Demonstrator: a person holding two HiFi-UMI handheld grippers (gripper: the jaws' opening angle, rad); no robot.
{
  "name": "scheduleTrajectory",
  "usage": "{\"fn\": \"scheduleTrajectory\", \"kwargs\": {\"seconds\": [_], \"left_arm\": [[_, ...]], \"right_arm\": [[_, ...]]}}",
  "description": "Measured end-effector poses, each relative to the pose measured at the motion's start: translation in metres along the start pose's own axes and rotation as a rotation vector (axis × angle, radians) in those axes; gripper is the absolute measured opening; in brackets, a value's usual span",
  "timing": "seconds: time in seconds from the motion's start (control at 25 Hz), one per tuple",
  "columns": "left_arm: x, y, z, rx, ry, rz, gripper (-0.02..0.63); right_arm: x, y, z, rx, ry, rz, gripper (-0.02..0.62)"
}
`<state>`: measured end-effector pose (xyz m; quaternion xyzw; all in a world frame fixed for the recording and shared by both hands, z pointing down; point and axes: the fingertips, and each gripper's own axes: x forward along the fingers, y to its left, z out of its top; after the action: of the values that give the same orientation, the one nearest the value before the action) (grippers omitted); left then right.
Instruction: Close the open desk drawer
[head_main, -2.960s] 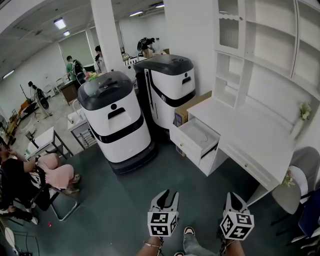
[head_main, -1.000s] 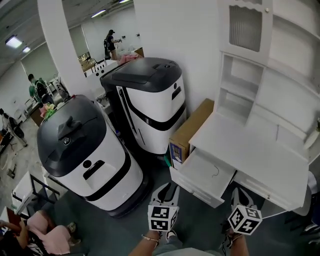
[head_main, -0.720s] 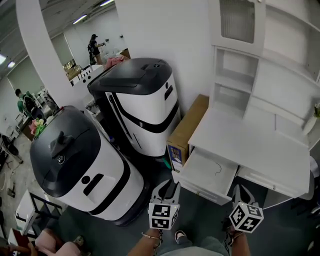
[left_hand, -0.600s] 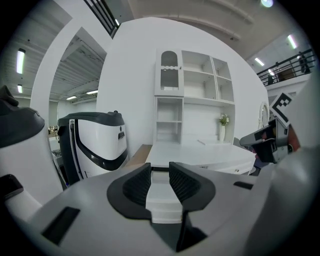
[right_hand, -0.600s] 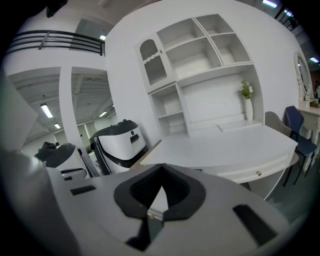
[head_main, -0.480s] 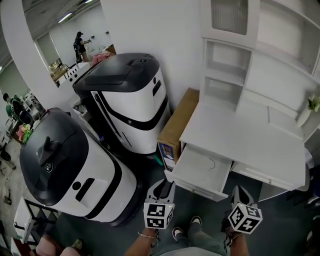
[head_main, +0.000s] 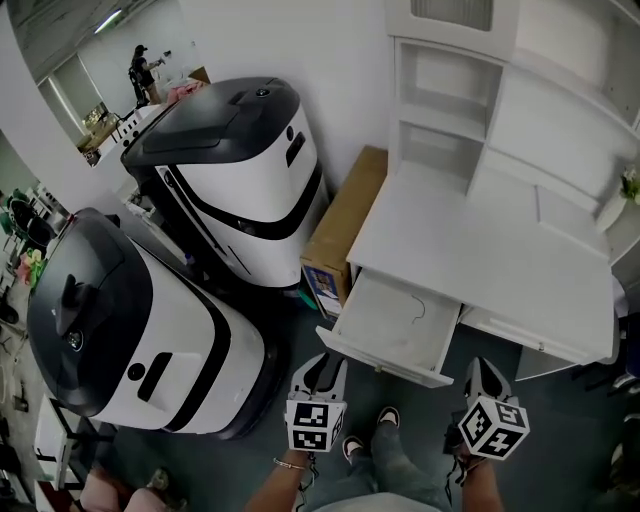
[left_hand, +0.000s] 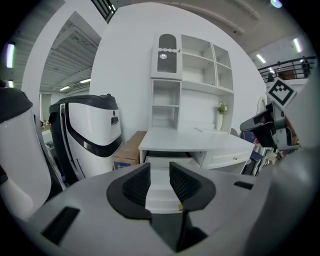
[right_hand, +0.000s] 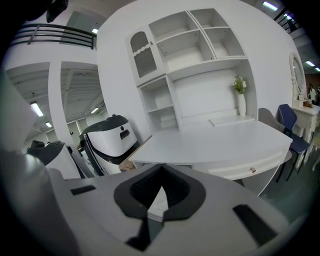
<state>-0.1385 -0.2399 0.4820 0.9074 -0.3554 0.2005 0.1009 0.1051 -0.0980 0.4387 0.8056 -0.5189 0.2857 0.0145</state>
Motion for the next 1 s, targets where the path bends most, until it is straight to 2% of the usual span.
{"fn": "scheduleTrajectory", "kwargs": {"seconds": [0.24,0.64,1.0], "left_arm": [[0.016,0.000,-0.019,-0.010,0.029,-0.001,0.130],[0.049,0.004,-0.067,0.062,0.083,-0.035,0.130],[0.074,0.006,-0.085,0.095,0.105,-0.046,0.130]], "right_arm": [[0.005,-0.018,-0.016,-0.009,0.051,-0.031,0.006],[0.018,-0.059,-0.057,-0.009,0.119,-0.118,0.006],[0.024,-0.083,-0.086,-0.006,0.170,-0.183,0.006]]}}
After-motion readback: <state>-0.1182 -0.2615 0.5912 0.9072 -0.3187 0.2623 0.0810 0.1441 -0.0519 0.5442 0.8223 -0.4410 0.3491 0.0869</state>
